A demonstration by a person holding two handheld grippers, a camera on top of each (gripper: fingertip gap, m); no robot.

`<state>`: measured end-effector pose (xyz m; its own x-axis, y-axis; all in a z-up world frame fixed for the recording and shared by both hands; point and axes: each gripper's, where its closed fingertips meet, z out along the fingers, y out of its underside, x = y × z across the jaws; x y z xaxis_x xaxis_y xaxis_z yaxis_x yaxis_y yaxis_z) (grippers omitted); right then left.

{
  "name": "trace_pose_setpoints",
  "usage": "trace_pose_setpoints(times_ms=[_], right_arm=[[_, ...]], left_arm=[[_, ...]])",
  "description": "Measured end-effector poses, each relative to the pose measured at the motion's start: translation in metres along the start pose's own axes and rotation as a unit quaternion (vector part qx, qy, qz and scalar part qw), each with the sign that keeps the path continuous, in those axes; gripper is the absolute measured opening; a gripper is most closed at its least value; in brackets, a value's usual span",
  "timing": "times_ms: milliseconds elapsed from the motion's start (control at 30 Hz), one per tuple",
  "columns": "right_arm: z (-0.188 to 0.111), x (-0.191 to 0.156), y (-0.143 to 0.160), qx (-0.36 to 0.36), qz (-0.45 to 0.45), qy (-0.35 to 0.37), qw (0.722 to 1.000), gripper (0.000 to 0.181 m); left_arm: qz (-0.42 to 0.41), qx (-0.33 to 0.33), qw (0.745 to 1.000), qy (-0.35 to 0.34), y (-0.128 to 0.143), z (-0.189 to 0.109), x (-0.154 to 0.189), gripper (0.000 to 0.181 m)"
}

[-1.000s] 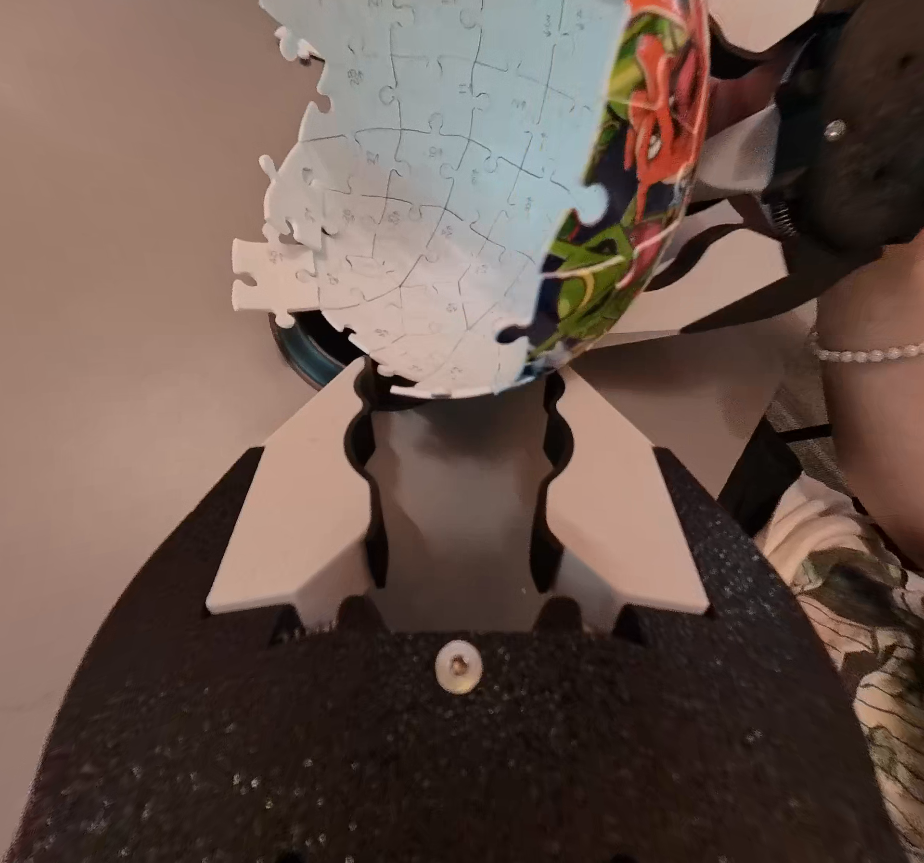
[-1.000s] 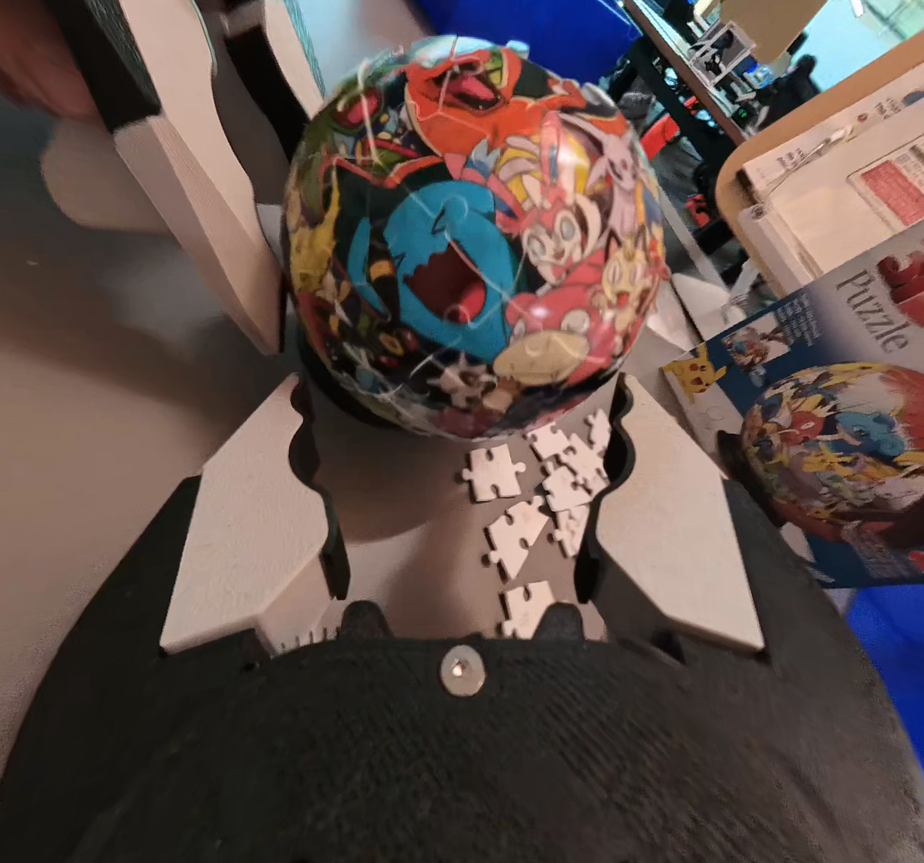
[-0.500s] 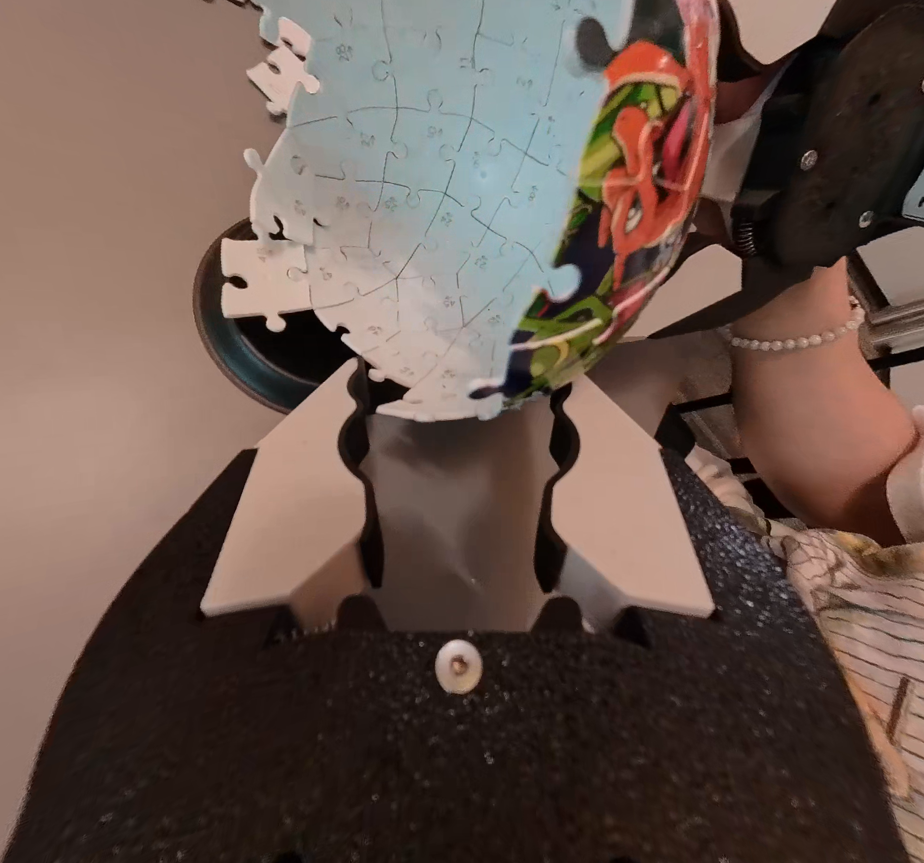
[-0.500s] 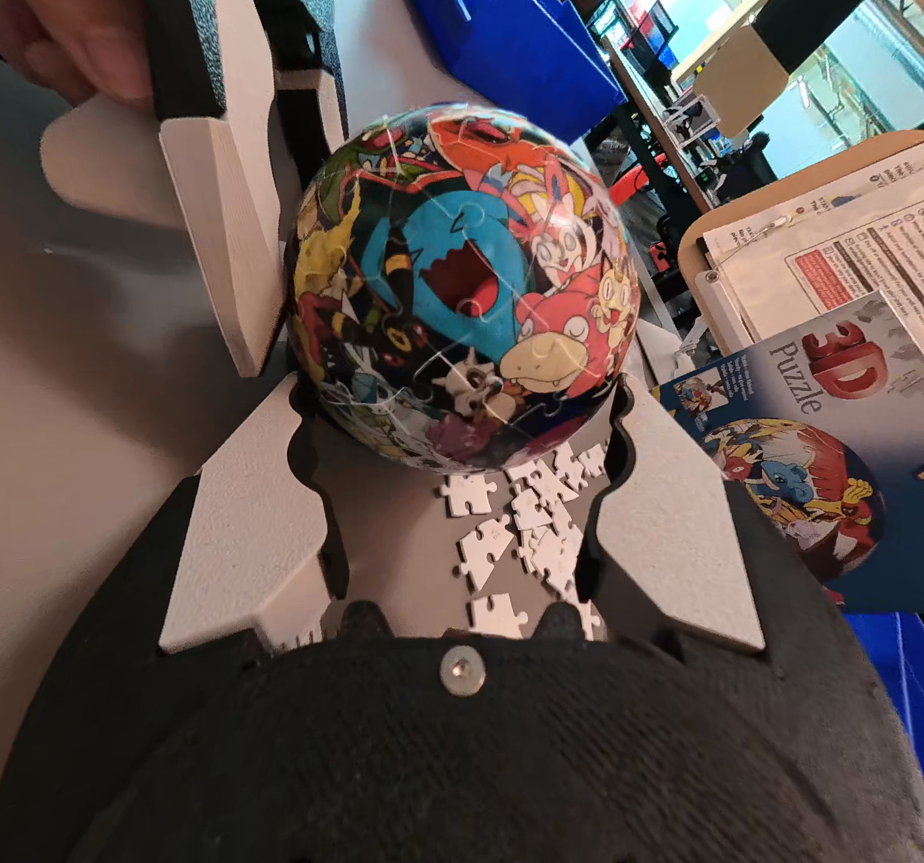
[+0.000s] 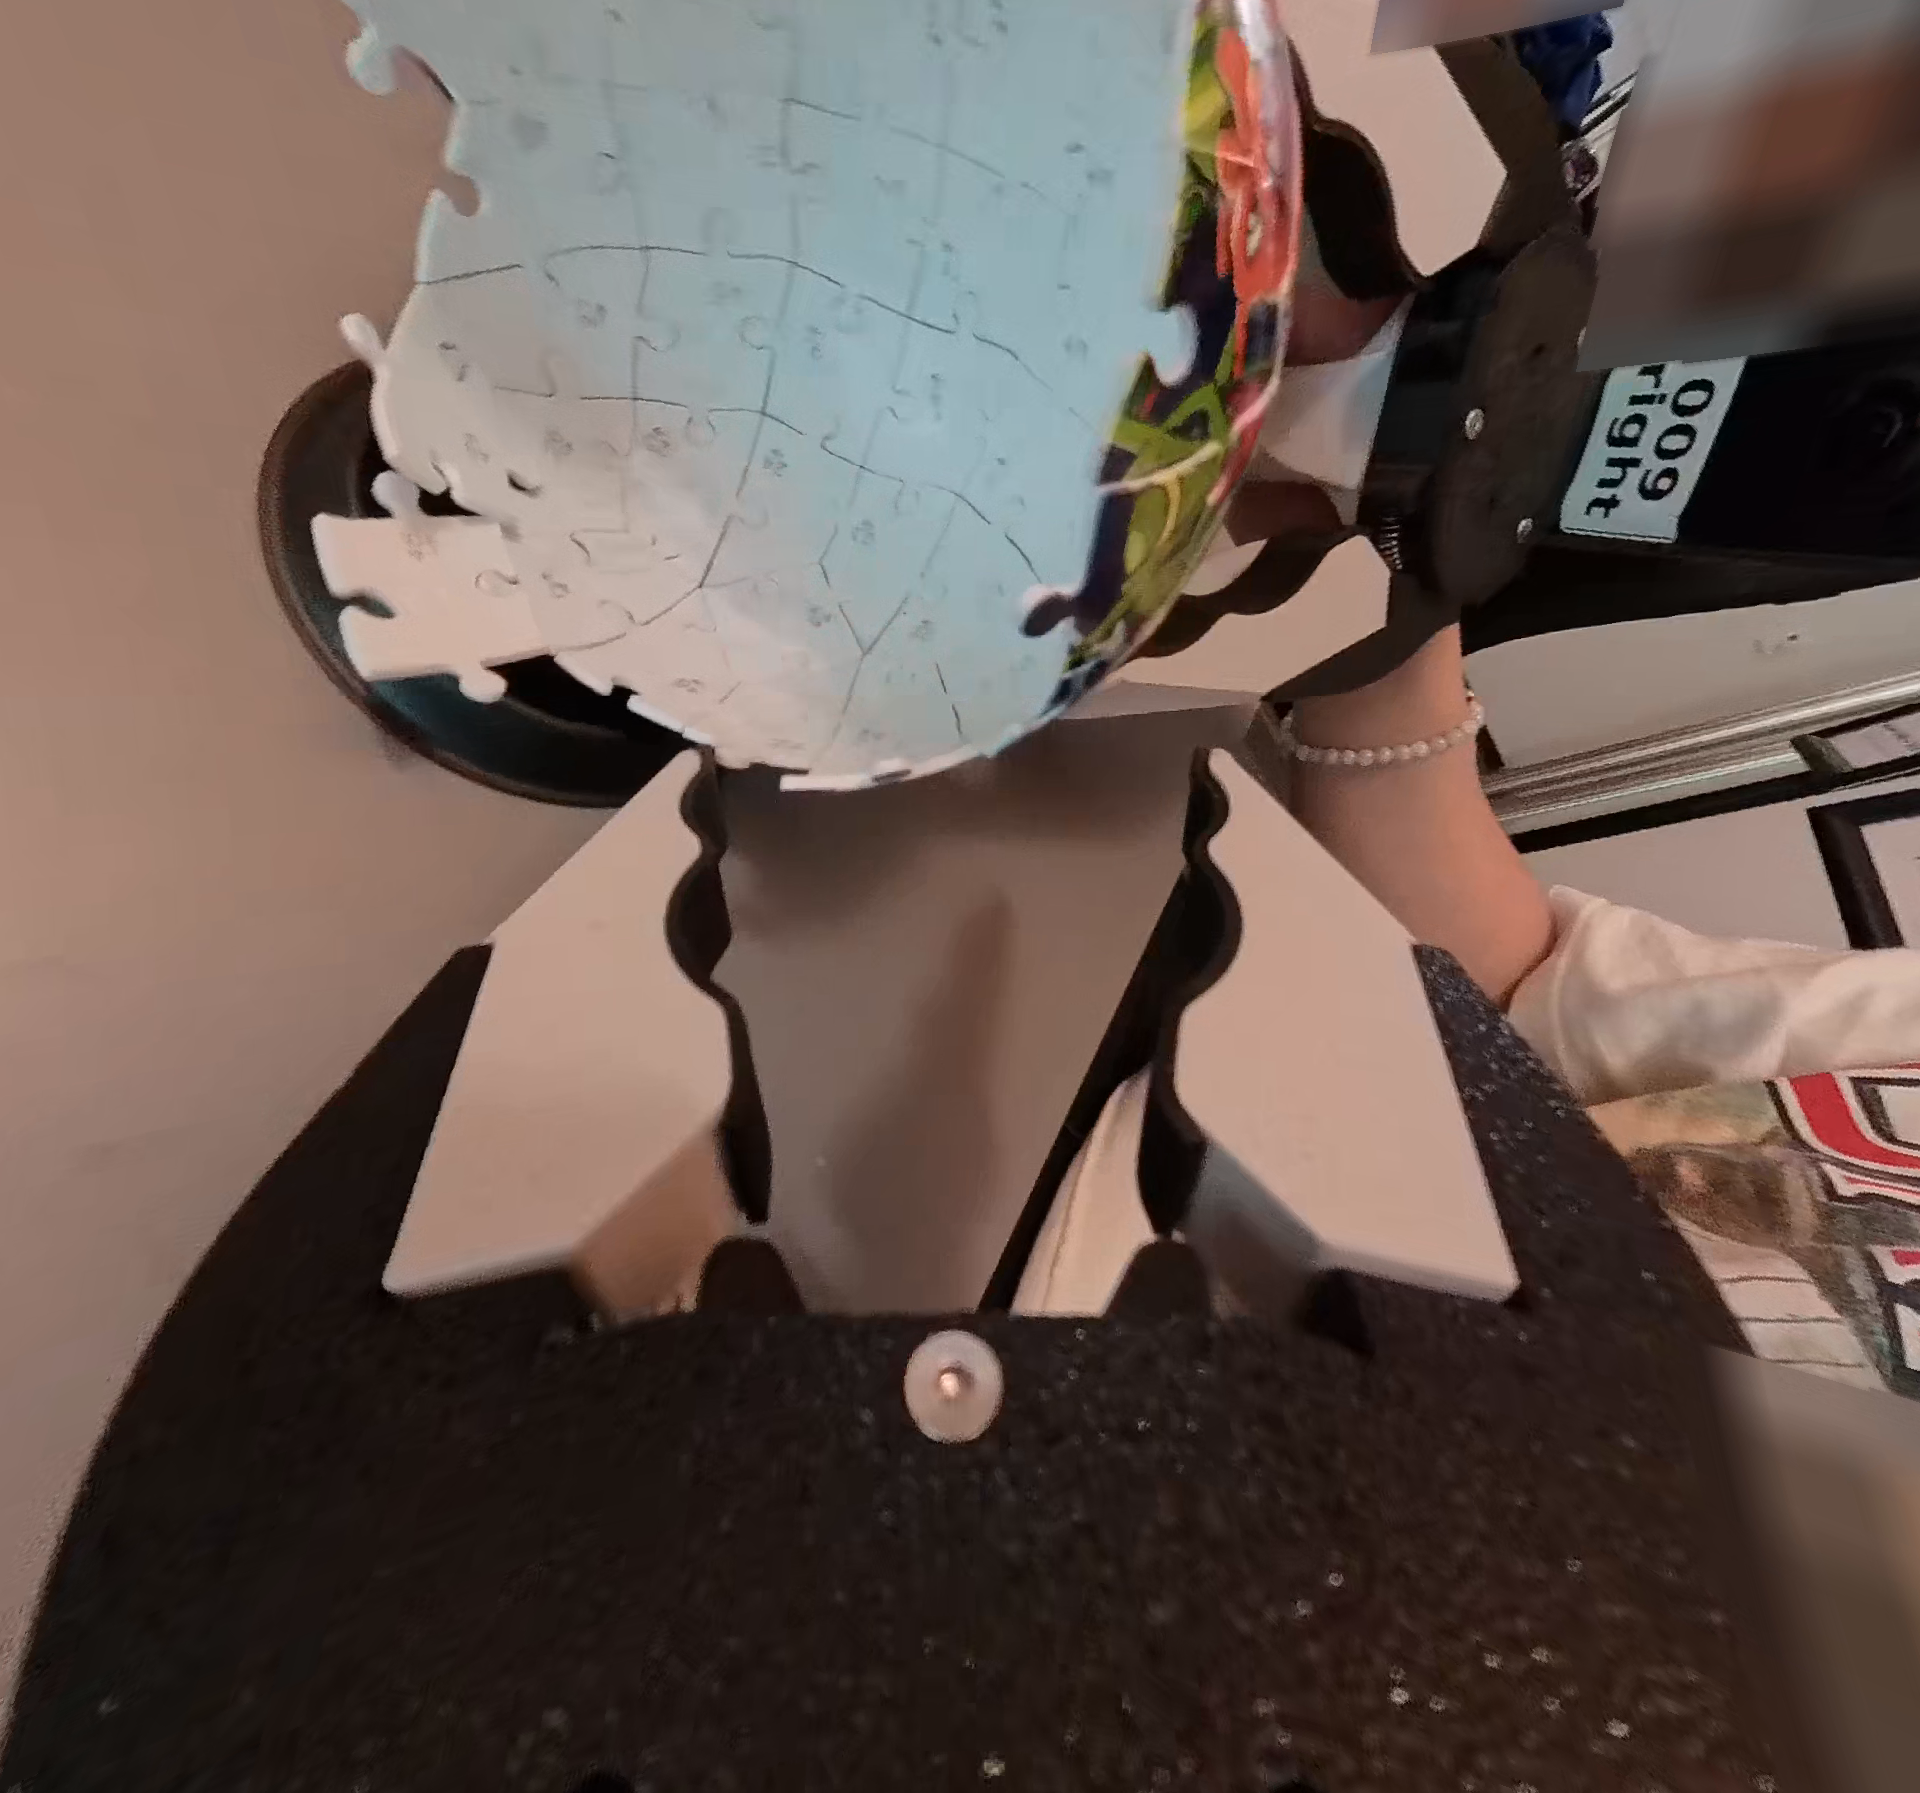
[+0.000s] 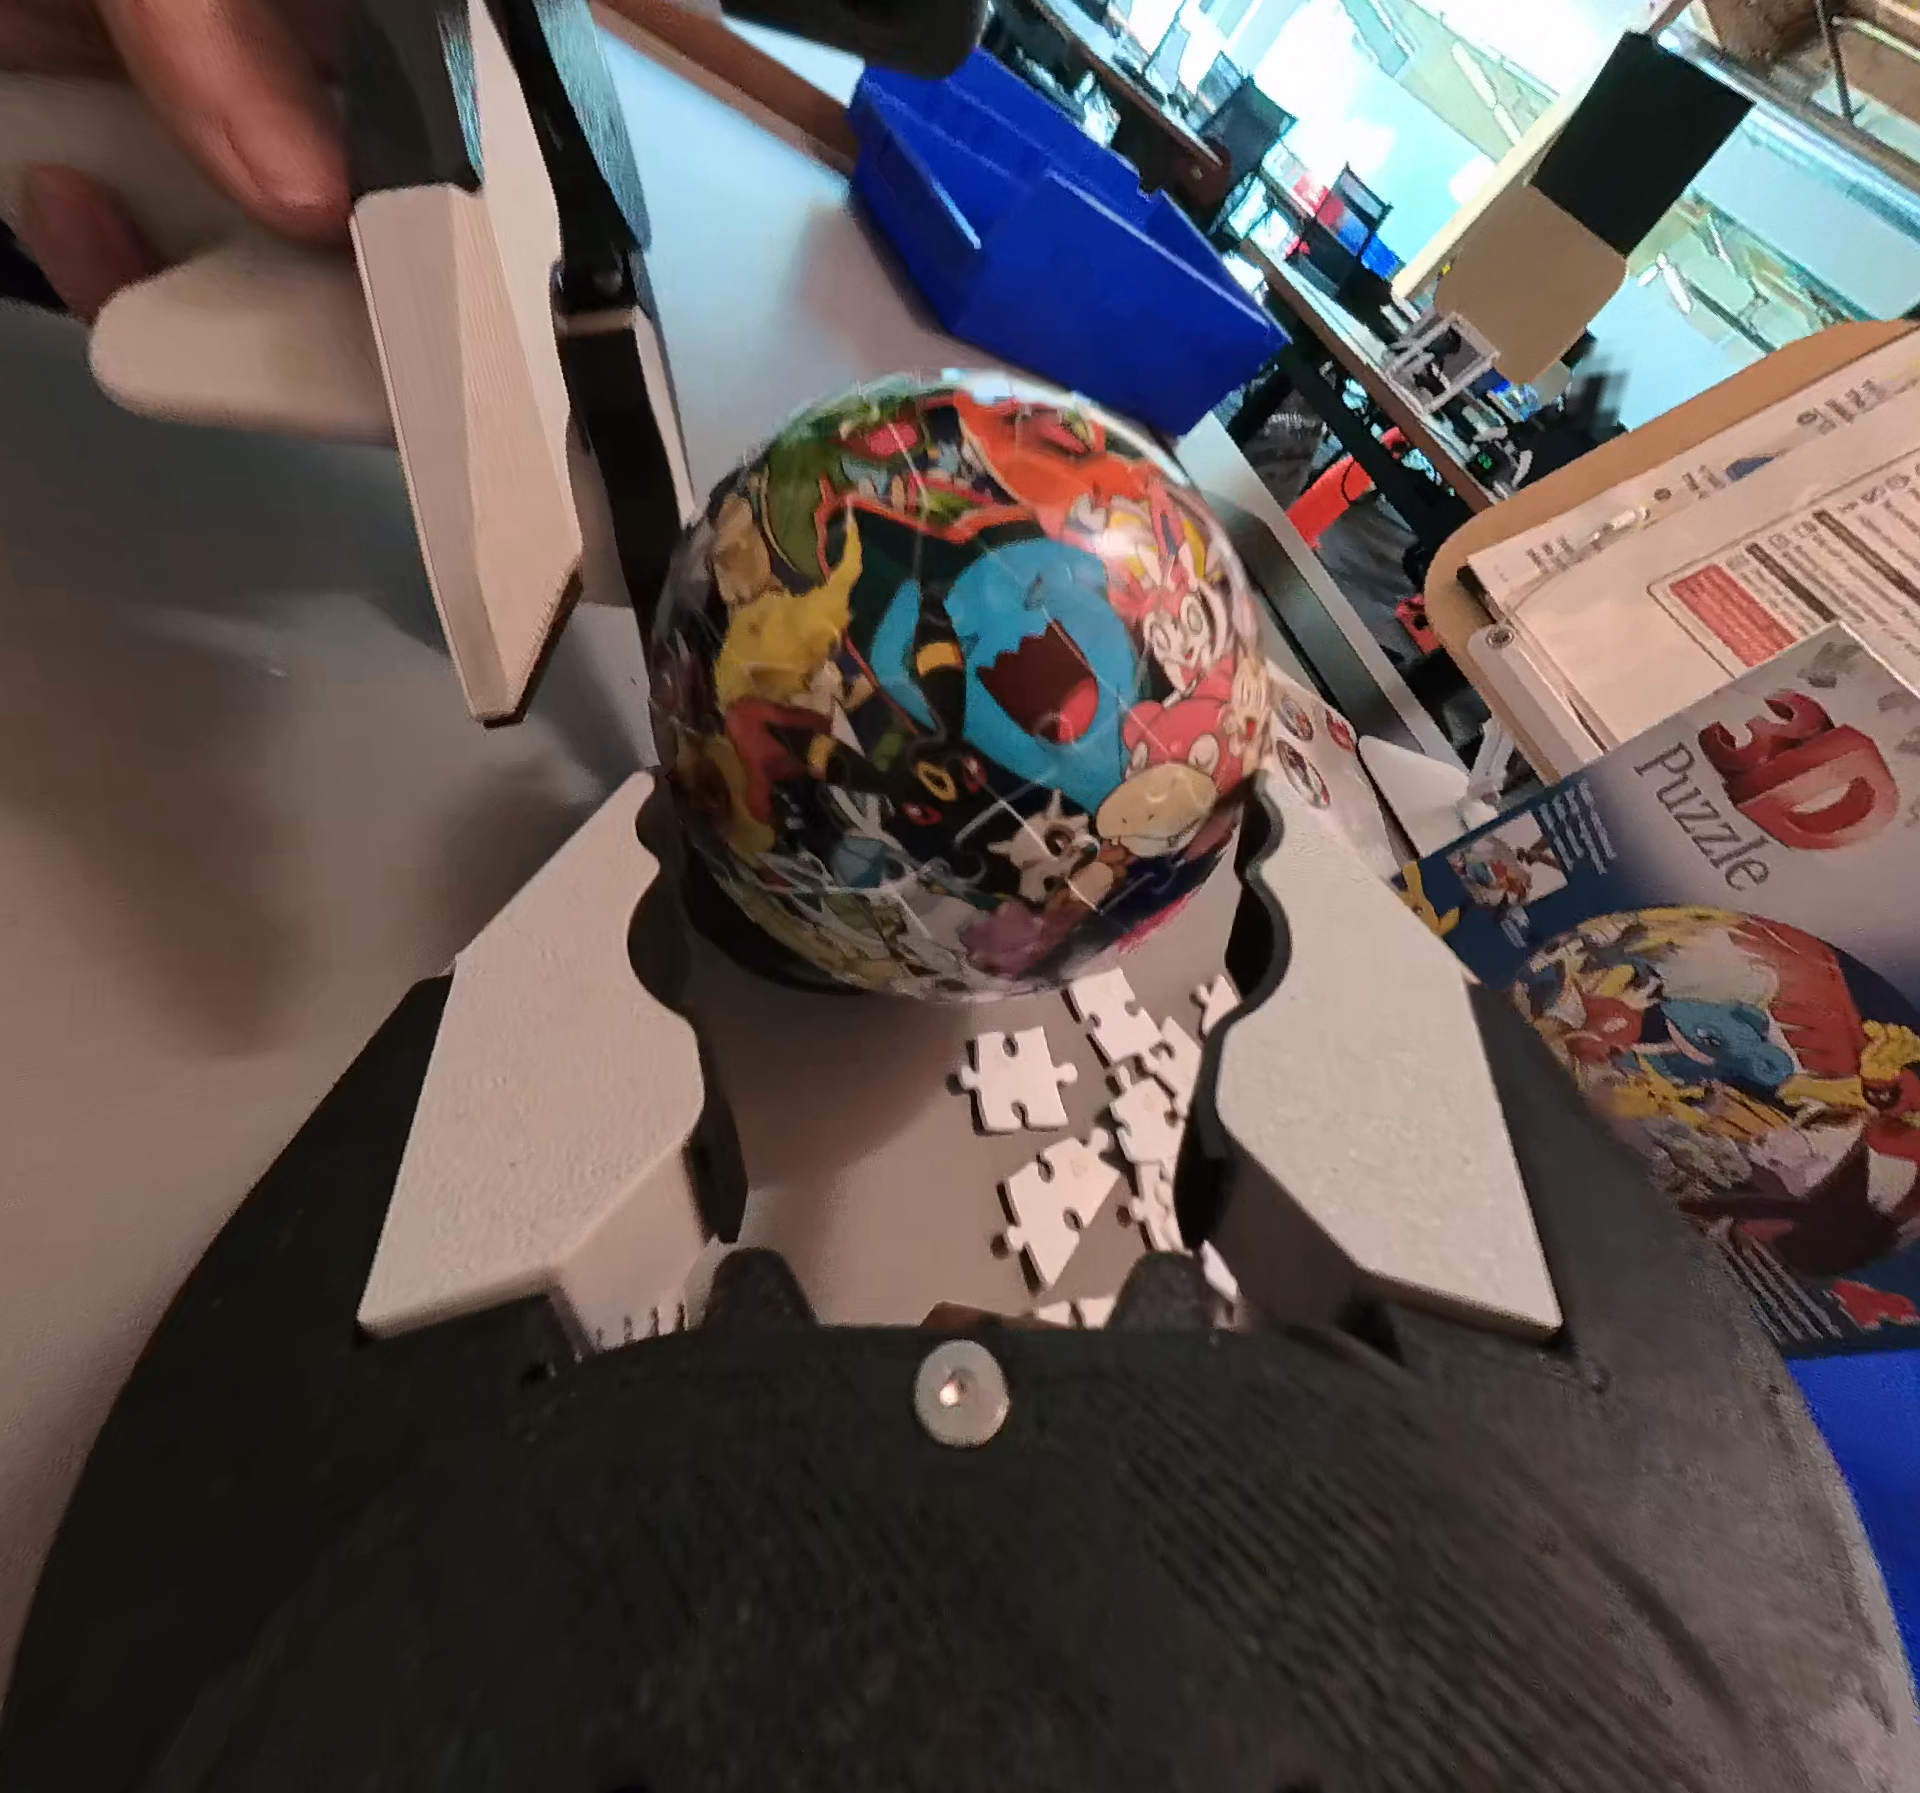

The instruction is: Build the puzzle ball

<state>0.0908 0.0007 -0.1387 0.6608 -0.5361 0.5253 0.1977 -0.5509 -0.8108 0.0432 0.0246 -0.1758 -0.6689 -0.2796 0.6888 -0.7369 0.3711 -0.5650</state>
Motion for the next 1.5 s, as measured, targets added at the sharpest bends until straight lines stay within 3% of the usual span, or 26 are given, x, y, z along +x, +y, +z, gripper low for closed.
trace_pose_setpoints(times_ms=[200, 367, 667, 867, 1000, 1133, 1300, 1500], right_arm=[[0.005, 0.000, 0.001, 0.002, 0.005, -0.021, 1.000, 0.114], [0.010, 0.000, 0.007, -0.019, -0.015, -0.017, 1.000, 0.122], [0.018, -0.008, 0.012, -0.047, -0.054, -0.010, 0.997, 0.119], [0.018, -0.009, 0.018, -0.045, -0.033, -0.013, 0.998, 0.121], [0.019, -0.012, 0.021, -0.031, 0.020, -0.036, 0.999, 0.124], [0.019, -0.013, 0.033, -0.054, 0.059, -0.078, 0.994, 0.121], [0.029, -0.014, 0.044, -0.076, 0.046, -0.088, 0.992, 0.121], [0.036, -0.013, 0.045, -0.086, 0.012, -0.067, 0.994, 0.124]], left_arm=[[-0.031, 0.009, 0.999, 0.039, 0.004, 0.005, 0.008, 0.086], [-0.017, 0.005, 0.999, 0.032, 0.007, 0.001, 0.002, 0.085], [0.092, -0.047, 0.994, -0.025, 0.022, -0.047, -0.010, 0.081], [0.129, 0.029, 0.987, -0.093, -0.021, -0.089, -0.038, 0.078], [0.205, 0.026, 0.967, -0.149, -0.037, -0.100, -0.061, 0.081], [0.298, 0.006, 0.942, -0.153, -0.037, -0.098, -0.064, 0.080], [0.383, 0.022, 0.905, -0.185, -0.058, -0.101, -0.062, 0.065], [0.267, -0.022, 0.949, -0.165, -0.067, -0.082, -0.088, 0.071]])
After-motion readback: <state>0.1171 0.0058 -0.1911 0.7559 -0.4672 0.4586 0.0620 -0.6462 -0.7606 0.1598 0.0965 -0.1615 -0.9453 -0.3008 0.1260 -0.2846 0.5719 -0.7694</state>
